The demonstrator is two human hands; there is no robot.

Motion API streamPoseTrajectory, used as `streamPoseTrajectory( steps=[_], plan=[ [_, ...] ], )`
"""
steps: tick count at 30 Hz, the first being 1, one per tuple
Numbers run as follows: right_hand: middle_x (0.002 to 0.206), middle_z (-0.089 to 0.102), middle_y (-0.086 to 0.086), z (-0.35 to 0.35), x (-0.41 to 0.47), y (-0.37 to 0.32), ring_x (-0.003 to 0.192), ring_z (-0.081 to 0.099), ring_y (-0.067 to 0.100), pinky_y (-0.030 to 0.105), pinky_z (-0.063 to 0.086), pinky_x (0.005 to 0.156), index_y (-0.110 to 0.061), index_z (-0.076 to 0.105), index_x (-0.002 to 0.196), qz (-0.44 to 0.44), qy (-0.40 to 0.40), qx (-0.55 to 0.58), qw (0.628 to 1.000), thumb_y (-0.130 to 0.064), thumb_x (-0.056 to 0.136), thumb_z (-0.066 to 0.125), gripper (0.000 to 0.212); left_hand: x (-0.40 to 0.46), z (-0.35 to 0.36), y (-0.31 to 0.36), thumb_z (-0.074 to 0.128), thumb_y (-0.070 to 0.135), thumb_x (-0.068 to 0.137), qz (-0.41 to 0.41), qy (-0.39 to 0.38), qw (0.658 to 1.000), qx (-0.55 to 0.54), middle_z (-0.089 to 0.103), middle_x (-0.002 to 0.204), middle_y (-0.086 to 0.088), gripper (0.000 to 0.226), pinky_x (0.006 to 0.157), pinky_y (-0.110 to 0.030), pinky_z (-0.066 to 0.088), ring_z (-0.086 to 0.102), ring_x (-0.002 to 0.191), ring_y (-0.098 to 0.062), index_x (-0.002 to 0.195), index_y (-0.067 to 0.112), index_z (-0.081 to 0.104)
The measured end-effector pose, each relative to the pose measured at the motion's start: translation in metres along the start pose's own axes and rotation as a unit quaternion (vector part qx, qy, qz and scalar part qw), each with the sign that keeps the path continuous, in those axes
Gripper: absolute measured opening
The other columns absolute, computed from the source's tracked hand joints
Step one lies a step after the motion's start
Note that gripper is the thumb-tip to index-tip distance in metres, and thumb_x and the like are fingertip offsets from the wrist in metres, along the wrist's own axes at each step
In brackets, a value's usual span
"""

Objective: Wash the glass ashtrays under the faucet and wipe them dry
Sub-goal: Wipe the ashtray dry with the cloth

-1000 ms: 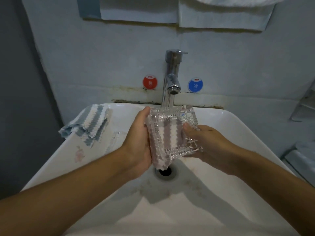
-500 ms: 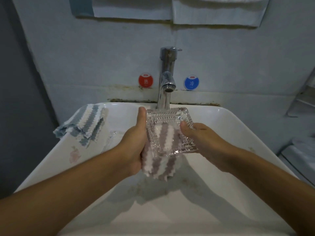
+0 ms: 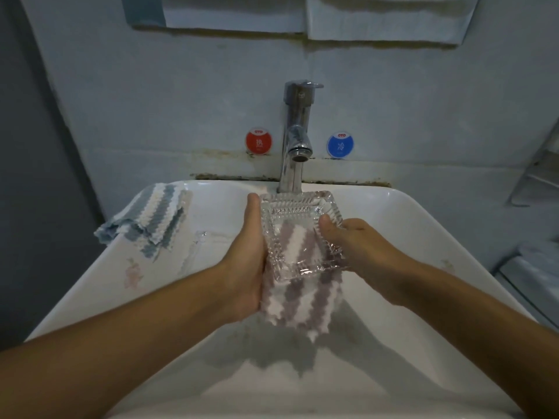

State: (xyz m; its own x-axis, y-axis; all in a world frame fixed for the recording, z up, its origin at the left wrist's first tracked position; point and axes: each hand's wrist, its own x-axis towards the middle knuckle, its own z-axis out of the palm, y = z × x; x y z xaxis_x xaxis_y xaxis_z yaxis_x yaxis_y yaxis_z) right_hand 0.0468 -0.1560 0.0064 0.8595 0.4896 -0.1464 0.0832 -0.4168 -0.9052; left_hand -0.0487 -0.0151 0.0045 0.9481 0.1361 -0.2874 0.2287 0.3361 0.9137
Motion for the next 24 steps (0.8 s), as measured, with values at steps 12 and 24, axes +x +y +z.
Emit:
streamPoseTrajectory(
  steps=[12,24],
  plan=[
    [0.093,0.050,0.002,0.005,-0.009,-0.003,0.079,0.047,0.013,0.025,0.039,0.067,-0.014,0.050,0.091,0.009,-0.002,-0.003,1.000,-0.048,0.103,0.045,0.037,-0.001,-0.002,0.004,0.027,0.068,0.092,0.024,0.005,0.998,-0.064,0.074,0.112,-0.012,0.075,0.090,-0.041,0.052,0.072,0.097,-0.028,0.119,0.016,0.072],
    [0.118,0.057,0.023,0.003,-0.009,-0.006,0.080,0.072,0.049,0.052,0.062,0.074,-0.001,0.050,0.123,0.079,-0.034,0.144,0.986,-0.036,0.106,0.047,0.039,0.002,-0.004,0.003,0.047,0.058,0.097,-0.013,0.151,0.986,-0.075,0.076,0.107,-0.010,0.054,0.078,-0.039,0.055,0.073,0.093,-0.028,0.117,0.013,0.070]
  ],
)
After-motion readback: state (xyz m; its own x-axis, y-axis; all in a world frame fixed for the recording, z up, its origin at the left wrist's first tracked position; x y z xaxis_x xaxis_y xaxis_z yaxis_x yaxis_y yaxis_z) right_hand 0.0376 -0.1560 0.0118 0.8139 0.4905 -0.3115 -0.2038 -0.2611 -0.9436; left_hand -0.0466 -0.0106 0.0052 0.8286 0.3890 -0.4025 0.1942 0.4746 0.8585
